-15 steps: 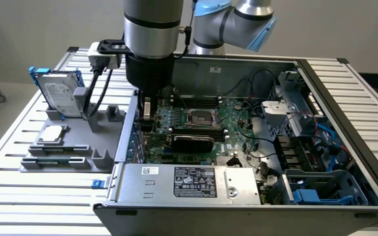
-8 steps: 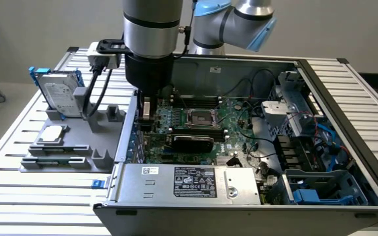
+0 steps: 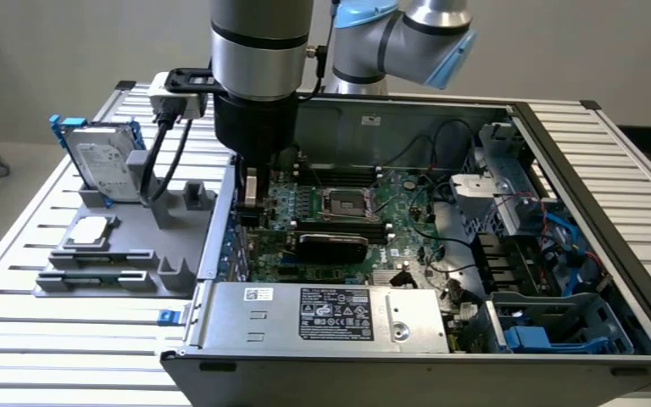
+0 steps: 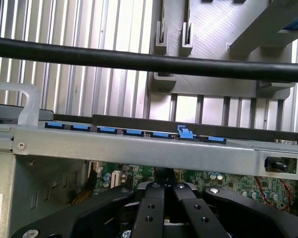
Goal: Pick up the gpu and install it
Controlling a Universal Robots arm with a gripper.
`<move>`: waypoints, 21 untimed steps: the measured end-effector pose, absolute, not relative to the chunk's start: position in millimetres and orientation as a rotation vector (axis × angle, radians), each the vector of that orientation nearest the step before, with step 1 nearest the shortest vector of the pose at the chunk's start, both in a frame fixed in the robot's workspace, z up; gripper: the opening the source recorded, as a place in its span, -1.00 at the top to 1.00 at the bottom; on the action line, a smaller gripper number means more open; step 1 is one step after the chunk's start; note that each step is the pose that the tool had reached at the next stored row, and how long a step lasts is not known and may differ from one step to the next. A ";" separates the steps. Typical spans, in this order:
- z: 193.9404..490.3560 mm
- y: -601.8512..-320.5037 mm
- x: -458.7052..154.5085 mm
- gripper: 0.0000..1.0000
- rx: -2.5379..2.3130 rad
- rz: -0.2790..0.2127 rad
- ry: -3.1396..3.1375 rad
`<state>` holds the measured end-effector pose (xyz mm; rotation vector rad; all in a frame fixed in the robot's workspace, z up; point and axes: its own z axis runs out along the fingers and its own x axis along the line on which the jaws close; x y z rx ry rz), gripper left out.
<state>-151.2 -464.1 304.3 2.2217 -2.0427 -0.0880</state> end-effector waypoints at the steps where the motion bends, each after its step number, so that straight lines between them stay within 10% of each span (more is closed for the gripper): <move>1: 304.2 -464.1 -151.2 0.79 2.222 -0.089 -2.043; 21: 304.0 -462.8 -151.2 0.79 2.231 -0.124 -2.067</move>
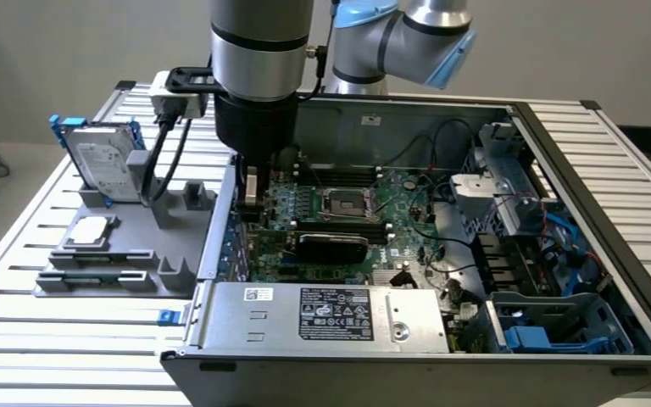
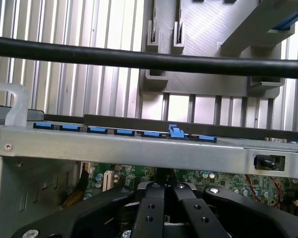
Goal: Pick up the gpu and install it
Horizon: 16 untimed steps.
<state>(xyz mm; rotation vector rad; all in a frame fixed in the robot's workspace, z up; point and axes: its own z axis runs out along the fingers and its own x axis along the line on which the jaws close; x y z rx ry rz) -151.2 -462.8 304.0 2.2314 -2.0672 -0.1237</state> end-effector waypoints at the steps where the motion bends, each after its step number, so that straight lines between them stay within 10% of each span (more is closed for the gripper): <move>1: 304.0 -462.6 -151.2 0.79 2.231 -0.125 -2.069; 16: 303.3 -459.0 -151.9 0.79 2.209 -0.137 -2.103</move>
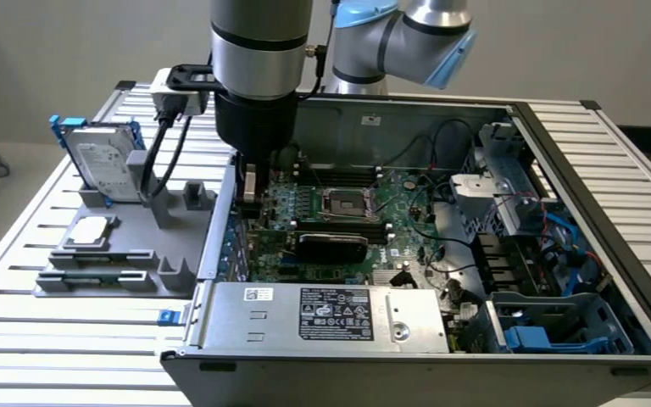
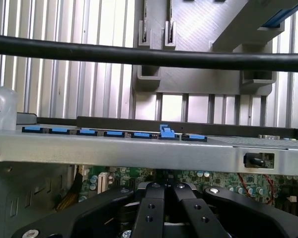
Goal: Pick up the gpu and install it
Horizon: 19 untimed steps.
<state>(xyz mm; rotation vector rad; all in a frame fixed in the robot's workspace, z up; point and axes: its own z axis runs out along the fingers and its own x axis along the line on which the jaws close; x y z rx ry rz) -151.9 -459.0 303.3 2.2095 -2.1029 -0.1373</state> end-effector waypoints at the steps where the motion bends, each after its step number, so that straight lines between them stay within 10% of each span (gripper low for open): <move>1: 303.2 -459.0 -151.9 0.79 2.208 -0.137 -2.105; 19: 295.8 -457.8 -151.9 0.79 2.184 -0.139 -2.131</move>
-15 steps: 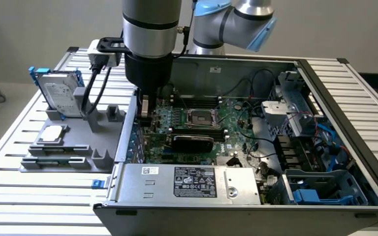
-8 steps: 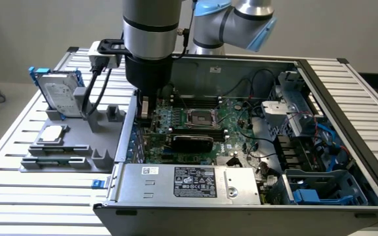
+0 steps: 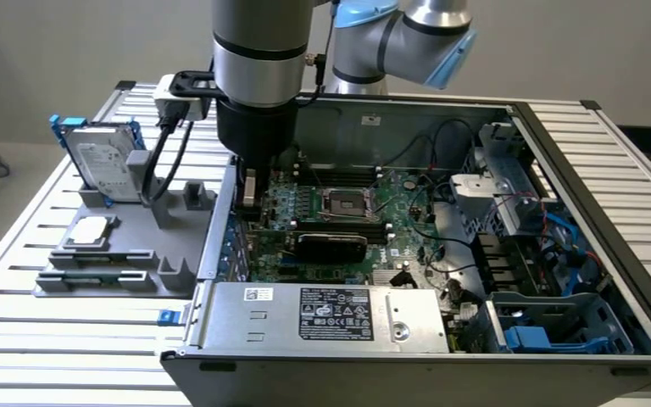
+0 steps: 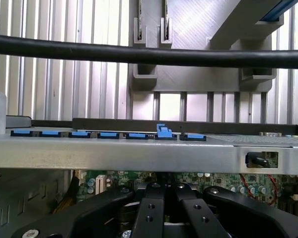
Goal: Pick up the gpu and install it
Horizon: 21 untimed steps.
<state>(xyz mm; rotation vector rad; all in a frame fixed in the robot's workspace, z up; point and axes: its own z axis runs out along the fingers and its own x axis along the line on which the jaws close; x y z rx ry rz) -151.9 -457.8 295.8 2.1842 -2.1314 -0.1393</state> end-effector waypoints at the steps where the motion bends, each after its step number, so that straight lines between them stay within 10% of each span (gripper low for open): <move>1: 295.8 -457.7 -151.9 0.79 2.183 -0.139 -2.133; 21: 305.3 -457.8 -101.0 0.79 2.183 -0.149 -2.141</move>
